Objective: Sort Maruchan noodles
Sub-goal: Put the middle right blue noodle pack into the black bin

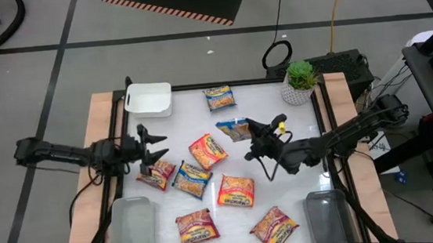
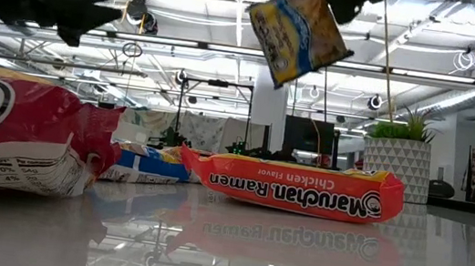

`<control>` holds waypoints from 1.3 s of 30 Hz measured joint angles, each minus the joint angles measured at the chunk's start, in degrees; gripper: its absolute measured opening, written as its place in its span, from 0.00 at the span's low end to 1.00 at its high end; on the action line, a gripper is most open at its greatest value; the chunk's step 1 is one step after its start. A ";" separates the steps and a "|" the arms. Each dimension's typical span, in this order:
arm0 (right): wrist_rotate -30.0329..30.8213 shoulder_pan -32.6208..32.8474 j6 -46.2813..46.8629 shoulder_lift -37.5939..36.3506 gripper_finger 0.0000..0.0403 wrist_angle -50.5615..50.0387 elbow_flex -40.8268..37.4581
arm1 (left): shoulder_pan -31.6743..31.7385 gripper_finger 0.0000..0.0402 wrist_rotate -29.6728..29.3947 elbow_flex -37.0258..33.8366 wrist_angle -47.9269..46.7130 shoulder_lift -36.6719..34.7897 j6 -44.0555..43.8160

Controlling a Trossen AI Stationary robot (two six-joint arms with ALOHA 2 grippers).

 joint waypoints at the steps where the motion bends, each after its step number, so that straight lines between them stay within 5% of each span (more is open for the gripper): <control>1: -0.89 0.01 -0.62 0.00 0.00 1.33 0.00 | -0.90 0.56 -0.01 0.00 1.75 1.11 0.73; 8: -11.16 -0.01 0.94 0.00 0.00 6.57 0.00 | -5.02 0.56 -1.62 0.00 13.85 9.03 0.68; 17: -14.40 1.10 3.32 0.00 0.00 11.55 0.00 | -7.35 0.56 -1.84 0.36 24.82 19.92 5.47; 39: -14.59 3.49 5.72 0.00 0.00 15.56 0.00 | -9.64 0.56 -4.52 21.55 24.92 52.85 13.61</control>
